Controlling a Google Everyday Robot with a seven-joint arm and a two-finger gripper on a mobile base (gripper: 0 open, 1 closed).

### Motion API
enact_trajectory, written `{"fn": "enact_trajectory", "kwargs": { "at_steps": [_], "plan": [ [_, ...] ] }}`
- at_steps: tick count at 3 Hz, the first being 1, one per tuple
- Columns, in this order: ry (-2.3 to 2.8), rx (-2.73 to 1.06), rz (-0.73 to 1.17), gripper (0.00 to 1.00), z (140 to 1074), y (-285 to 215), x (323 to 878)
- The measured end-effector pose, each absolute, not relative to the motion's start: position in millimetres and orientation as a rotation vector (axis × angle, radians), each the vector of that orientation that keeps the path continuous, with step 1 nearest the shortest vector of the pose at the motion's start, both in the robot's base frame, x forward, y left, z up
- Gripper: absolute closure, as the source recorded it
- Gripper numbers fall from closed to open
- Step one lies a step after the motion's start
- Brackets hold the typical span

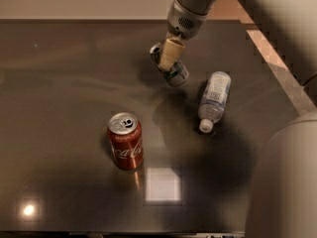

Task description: Knock 7up can over

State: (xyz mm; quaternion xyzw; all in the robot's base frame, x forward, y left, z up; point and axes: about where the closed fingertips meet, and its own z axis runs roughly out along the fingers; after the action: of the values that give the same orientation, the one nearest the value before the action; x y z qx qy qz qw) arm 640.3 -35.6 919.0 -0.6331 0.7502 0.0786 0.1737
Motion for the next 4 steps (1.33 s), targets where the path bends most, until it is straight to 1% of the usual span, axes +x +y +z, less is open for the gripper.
{"fn": "enact_trajectory", "kwargs": {
  "at_steps": [2, 3, 4],
  "plan": [
    [2.1, -2.066, 0.025, 0.35, 900, -31, 624],
    [2.066, -2.171, -0.028, 0.11, 891, -28, 619],
    [2.032, -2.245, -0.052, 0.0, 883, -25, 616]
  ]
}}
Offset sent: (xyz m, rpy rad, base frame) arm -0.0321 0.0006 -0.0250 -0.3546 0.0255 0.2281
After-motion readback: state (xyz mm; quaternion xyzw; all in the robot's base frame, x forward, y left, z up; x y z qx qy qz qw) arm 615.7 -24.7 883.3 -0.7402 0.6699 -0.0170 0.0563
